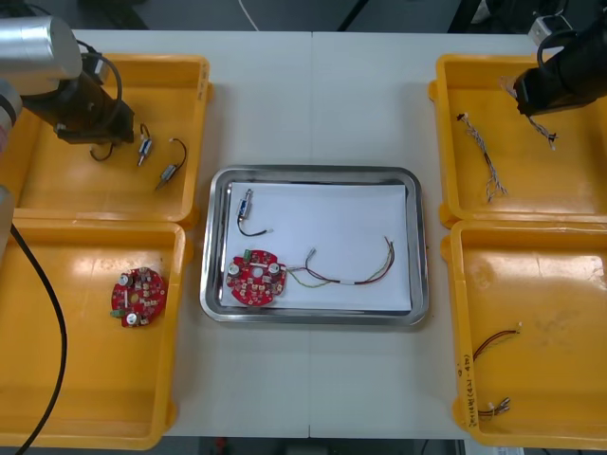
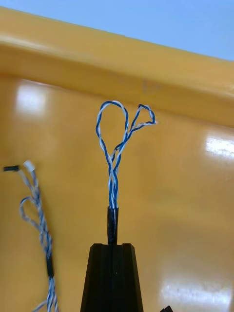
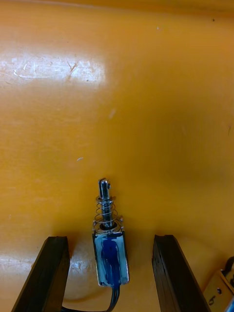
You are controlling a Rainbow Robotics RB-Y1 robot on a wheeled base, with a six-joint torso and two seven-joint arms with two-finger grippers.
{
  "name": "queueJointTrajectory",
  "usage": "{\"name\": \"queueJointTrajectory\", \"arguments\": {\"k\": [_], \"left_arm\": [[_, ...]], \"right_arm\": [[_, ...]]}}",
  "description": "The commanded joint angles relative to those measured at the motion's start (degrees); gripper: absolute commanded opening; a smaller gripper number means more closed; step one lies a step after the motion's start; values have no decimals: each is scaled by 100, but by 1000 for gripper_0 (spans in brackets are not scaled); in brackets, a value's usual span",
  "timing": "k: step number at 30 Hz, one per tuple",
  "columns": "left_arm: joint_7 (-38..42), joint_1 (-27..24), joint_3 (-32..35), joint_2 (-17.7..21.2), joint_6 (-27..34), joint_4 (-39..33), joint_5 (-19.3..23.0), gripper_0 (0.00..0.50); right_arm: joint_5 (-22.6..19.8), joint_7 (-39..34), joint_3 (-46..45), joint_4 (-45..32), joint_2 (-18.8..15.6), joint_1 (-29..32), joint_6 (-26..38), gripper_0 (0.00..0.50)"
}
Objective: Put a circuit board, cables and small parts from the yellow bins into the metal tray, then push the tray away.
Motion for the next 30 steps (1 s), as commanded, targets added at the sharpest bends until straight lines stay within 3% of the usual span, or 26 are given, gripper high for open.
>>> {"name": "queueJointTrajectory", "arguments": {"k": [1, 7, 8, 9, 10, 18, 24, 30], "left_arm": [[-712, -174, -135, -82, -182, -50, 102, 500], [-712, -174, -170, -82, -190, -50, 138, 495], [-721, -165, -170, -82, -190, -50, 138, 242], [-721, -165, -170, -82, -190, -50, 138, 143], [-730, -165, -170, -82, -190, -50, 129, 4], [-765, -174, -170, -73, -182, -50, 146, 0], [-774, -165, -161, -29, -41, -217, 76, 0], [-659, -165, -161, 217, 873, -973, 6, 1]], "right_arm": [[72, -262, 132, -764, -198, -12, 863, 0], [99, -393, 62, -1933, -233, 234, 2111, 0], [99, -420, 53, -2232, -225, 331, 2322, 0], [90, -437, 53, -2372, -216, 384, 2427, 0], [63, -464, 53, -2636, -216, 480, 2612, 0], [-235, -657, 53, -4209, -225, 973, 3909, 0], [-481, -780, 106, -4965, -225, 1113, 3909, 0], [-771, -886, 290, -5993, -233, 1456, 3909, 0]]}}
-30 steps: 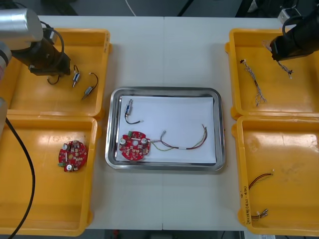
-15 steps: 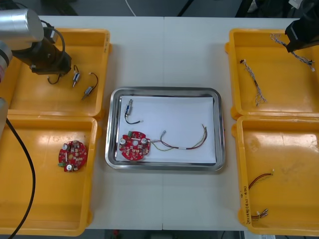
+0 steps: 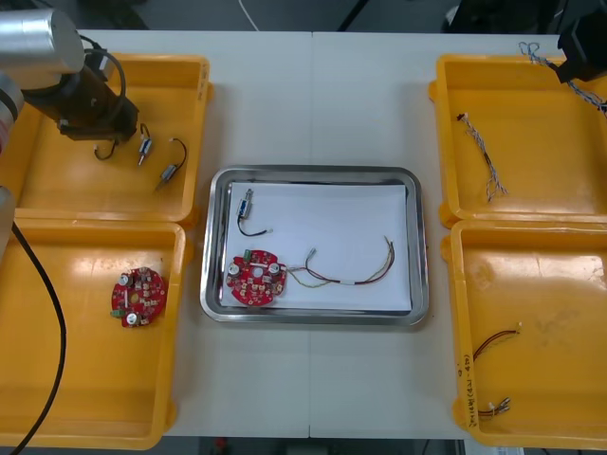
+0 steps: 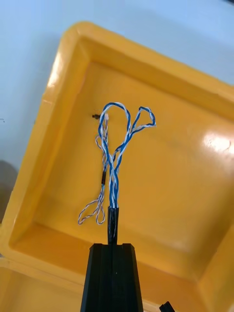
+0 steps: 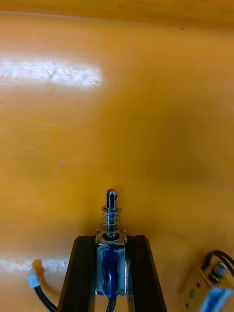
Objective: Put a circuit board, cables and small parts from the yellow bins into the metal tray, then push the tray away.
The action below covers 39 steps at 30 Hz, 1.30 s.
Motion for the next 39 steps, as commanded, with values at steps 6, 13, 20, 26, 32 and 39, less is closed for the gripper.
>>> {"name": "queueJointTrajectory", "arguments": {"k": [6, 13, 20, 26, 32, 39], "left_arm": [[-538, -166, -90, 362, 1308, -1343, -134, 2], [-371, -157, -81, 414, 2204, -2134, -274, 2], [51, 1, -2, 397, 2925, -3013, -239, 2], [482, 230, -11, 370, 3523, -3918, -186, 2], [983, 441, -11, 247, 4085, -4779, -169, 2], [1519, 476, -11, 107, 4287, -5219, -19, 2]], "right_arm": [[-720, -305, 707, -1515, -225, 492, 23, 0], [-1616, -455, 1507, -2218, -234, 527, 23, 0], [-2389, -542, 2228, -2894, -225, 527, 23, 0], [-2750, -542, 2896, -3228, -234, 527, 23, 0], [-2759, -472, 3546, -3325, -173, 527, -96, 0], [-2337, -428, 4452, -3316, -50, 536, -1046, 0]]}}
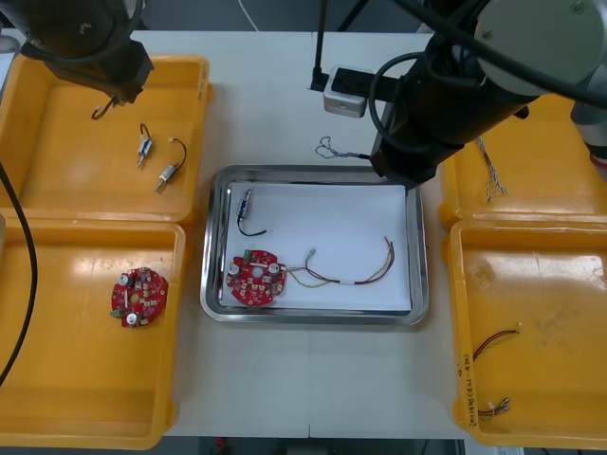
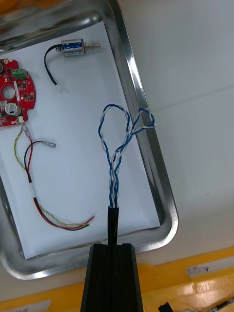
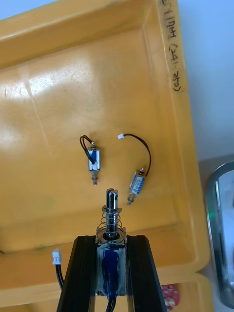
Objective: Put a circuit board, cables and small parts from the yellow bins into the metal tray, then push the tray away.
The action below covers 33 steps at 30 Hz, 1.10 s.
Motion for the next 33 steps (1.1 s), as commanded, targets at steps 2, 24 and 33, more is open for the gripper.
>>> {"name": "queueJointTrajectory", "arguments": {"k": [2, 24, 33], "left_arm": [[969, 26, -11, -32, 90, -321, 182, 2], [1110, 18, -11, -32, 73, -321, 261, 2], [1180, 26, -11, -32, 73, -321, 314, 0]], "right_arm": [[493, -90, 818, -164, 32, 87, -821, 0], [1091, 420, 2031, 952, 68, 596, -2763, 0], [1249, 639, 2215, 1321, 6, 605, -2948, 0]]}}
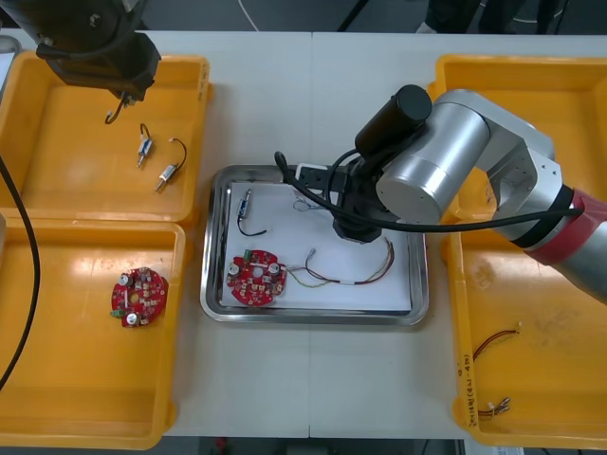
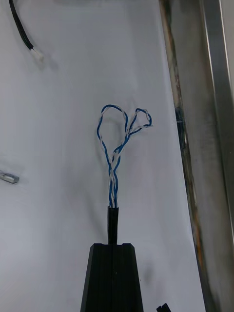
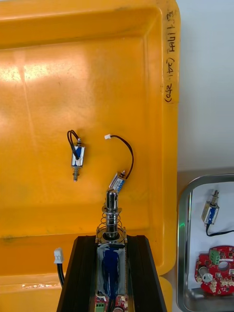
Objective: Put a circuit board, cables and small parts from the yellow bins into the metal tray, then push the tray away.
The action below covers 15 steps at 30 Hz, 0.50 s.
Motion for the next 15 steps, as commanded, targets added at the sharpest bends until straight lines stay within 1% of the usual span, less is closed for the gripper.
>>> {"name": "queueJointTrajectory", "arguments": {"k": [1, 5, 6, 7, 8, 9, 10, 11, 12, 15], "left_arm": [[118, 11, -11, -31, 45, -190, 84, 2], [145, 11, -11, -31, 36, -190, 119, 4], [145, 3, -11, -31, 36, -190, 119, 0], [145, 3, -11, -31, 36, -199, 119, 4], [153, 11, -11, -31, 36, -199, 128, 3], [162, 3, -11, -31, 36, -199, 128, 3], [171, 11, -11, -31, 27, -199, 128, 2], [171, 11, -11, -31, 36, -199, 128, 2], [180, 3, -11, -31, 27, -199, 136, 2], [189, 11, -11, -31, 36, -208, 136, 3]], "right_arm": [[61, 164, 113, 80, -4, 33, -87, 0], [61, 261, 148, 142, -21, 33, -87, 0], [69, 287, 157, 142, -30, 33, -87, 11], [78, 287, 175, 142, -48, 33, -87, 34], [87, 305, 201, 142, -65, 33, -87, 91], [87, 323, 219, 142, -100, 33, -87, 215], [87, 349, 228, 142, -118, 33, -87, 360], [87, 358, 228, 150, -136, 33, -87, 419], [87, 375, 228, 142, -153, 33, -87, 500], [43, 402, 228, 142, -180, 33, -87, 500]]}}
